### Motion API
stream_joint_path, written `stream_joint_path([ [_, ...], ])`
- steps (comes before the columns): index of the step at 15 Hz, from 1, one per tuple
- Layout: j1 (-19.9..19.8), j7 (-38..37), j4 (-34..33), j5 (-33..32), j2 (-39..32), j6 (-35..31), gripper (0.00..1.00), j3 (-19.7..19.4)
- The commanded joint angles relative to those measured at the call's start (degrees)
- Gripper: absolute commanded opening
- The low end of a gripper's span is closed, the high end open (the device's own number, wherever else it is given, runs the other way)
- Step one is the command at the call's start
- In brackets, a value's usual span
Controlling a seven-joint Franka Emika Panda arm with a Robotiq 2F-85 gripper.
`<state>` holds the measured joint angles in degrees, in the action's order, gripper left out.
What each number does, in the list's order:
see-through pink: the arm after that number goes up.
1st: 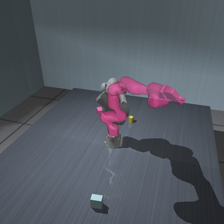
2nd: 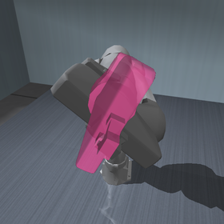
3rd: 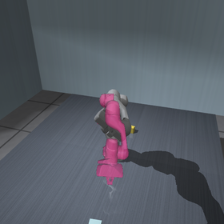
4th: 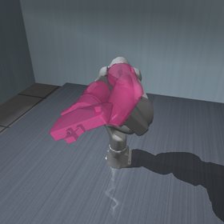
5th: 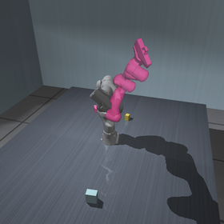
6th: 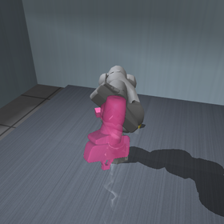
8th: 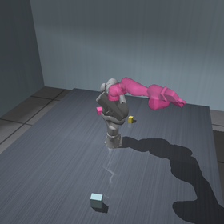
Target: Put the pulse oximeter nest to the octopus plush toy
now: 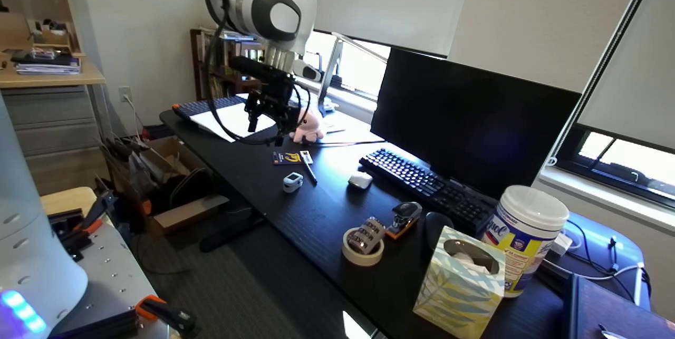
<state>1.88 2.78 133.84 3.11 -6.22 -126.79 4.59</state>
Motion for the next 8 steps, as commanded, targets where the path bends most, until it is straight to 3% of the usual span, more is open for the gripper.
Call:
stream_joint_path([
  [1,-1.57,7.43,-13.23,1.06,-14.57,3.38,1.0,-1.5],
  [8,-2.18,15.31,-35.83,-1.23,-36.3,5.22,1.0,0.32],
])
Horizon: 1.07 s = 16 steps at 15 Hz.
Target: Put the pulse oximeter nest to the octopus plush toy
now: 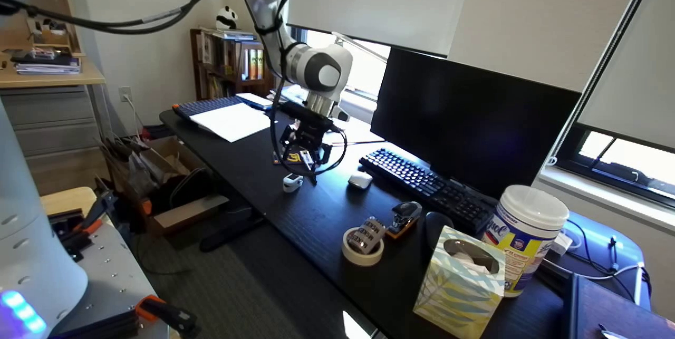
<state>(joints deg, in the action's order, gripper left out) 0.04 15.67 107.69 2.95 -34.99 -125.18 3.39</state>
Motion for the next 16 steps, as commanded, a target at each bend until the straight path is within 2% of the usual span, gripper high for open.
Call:
stream_joint_path([
  [1,-0.02,2.64,-11.67,-1.69,-9.14,4.58,1.0,1.68],
  [4,2.86,-2.31,-14.84,-4.37,-11.89,4.46,1.0,0.2],
  [8,5.36,-7.75,-14.46,-6.36,-12.25,2.7,1.0,-0.79],
  [13,7.1,-14.6,-7.76,-6.79,-8.63,-2.44,1.0,-1.59],
  [16,6.83,-18.75,-1.93,-5.93,-5.89,-8.15,1.0,-2.58],
])
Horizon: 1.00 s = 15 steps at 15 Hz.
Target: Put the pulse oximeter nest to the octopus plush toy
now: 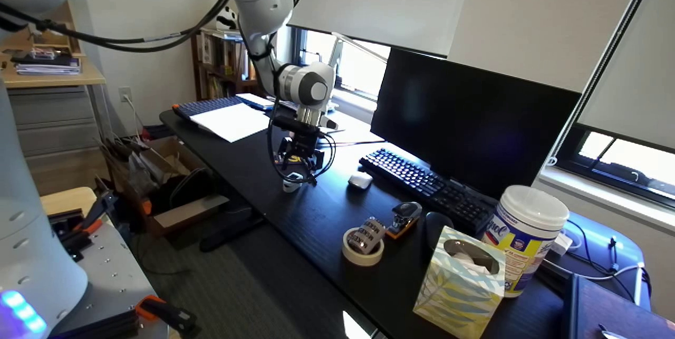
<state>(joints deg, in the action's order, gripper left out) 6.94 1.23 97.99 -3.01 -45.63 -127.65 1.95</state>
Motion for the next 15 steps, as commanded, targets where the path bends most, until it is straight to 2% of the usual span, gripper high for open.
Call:
stream_joint_path([
  [1,-0.28,-5.39,9.56,0.06,5.61,-7.88,1.0,-1.62],
  [5,0.34,-8.24,15.65,-1.01,9.23,-12.76,1.0,-3.76],
  [6,-0.5,-6.75,15.97,-0.52,9.37,-13.25,0.75,-3.22],
  [7,-1.17,-4.9,16.5,-0.26,9.92,-13.25,0.74,-2.52],
  [15,-1.58,-0.23,15.87,-0.45,10.76,-9.66,0.2,-0.57],
])
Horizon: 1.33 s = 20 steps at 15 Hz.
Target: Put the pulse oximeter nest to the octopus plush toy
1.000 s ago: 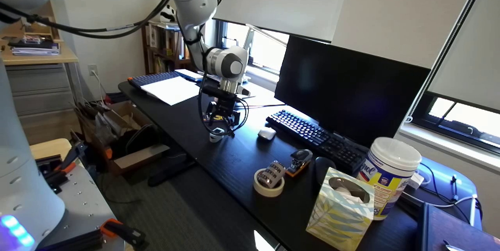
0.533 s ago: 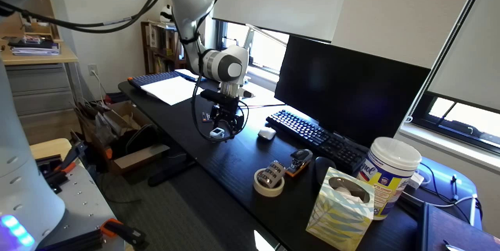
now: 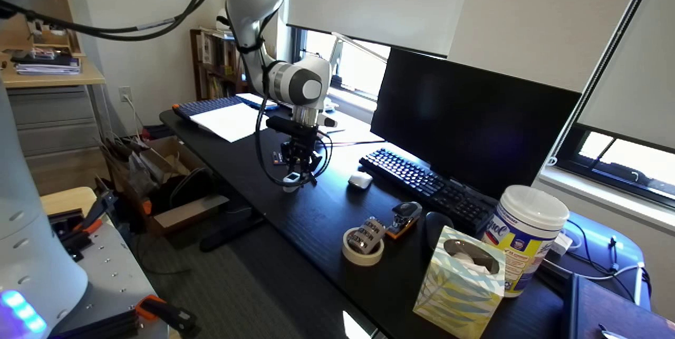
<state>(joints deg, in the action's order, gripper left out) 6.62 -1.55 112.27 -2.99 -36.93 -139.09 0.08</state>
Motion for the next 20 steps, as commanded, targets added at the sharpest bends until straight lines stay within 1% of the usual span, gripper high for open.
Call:
stream_joint_path([
  [1,-1.72,3.19,1.54,0.13,2.13,2.62,0.15,1.68],
  [5,-3.32,6.43,0.79,1.02,3.36,5.37,0.13,3.16],
  [8,-3.07,10.8,-2.29,-1.05,6.15,8.41,0.13,3.88],
  [10,-2.38,15.45,-7.87,-2.65,7.43,15.16,0.13,4.68],
  [11,-1.53,16.68,-12.47,-3.5,7.26,21.15,0.13,5.03],
  [14,0.01,21.22,-24.81,-5.41,6.48,34.57,0.13,6.36],
  [15,-0.75,17.91,-18.13,-3.82,7.57,27.79,0.38,5.91],
  [16,-0.25,18.82,-21.42,-4.16,7.59,31.21,0.38,6.23],
  [17,0.11,19.22,-23.32,-4.32,7.58,32.95,0.38,6.37],
  [20,0.14,19.6,-24.03,-4.42,7.16,33.61,0.38,6.4],
])
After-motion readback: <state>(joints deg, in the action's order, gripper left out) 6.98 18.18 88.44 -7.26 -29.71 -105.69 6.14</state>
